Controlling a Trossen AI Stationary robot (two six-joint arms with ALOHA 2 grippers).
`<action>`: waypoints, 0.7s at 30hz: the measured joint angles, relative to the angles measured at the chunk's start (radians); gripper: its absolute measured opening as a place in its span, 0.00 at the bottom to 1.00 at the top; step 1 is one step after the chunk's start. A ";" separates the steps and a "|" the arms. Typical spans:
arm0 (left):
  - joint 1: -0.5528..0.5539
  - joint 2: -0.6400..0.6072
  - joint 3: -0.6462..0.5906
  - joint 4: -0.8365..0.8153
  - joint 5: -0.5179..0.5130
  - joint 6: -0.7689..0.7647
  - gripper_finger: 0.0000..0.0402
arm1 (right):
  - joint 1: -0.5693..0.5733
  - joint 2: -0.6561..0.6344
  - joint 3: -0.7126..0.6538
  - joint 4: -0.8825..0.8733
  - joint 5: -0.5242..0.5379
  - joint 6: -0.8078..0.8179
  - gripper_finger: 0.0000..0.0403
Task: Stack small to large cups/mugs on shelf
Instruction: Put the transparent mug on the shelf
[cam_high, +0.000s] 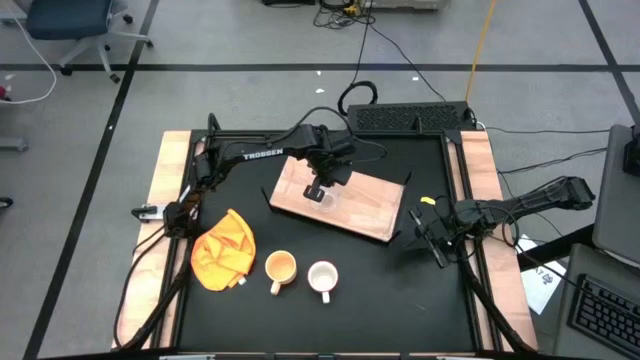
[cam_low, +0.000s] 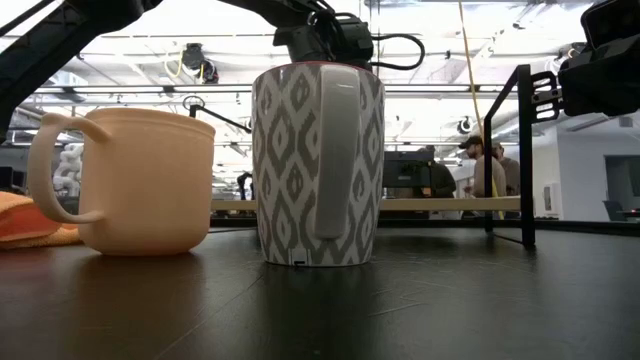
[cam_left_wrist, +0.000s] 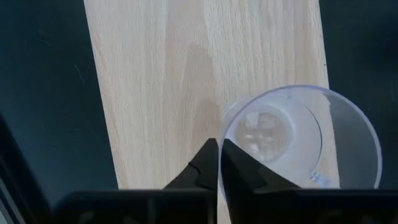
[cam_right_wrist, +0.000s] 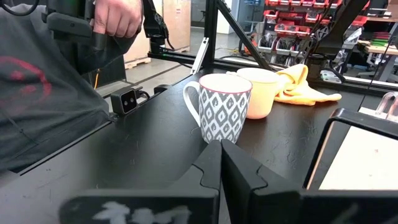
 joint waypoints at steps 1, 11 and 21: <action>0.000 0.000 0.000 0.000 0.000 -0.002 0.03 | 0.000 0.000 0.000 0.000 0.000 0.000 0.00; 0.000 -0.001 0.000 -0.002 0.000 -0.028 0.01 | 0.000 0.000 0.000 0.000 0.000 0.000 0.00; 0.033 -0.012 0.068 -0.028 0.015 -0.135 0.00 | 0.000 0.000 0.000 0.016 0.000 0.000 0.00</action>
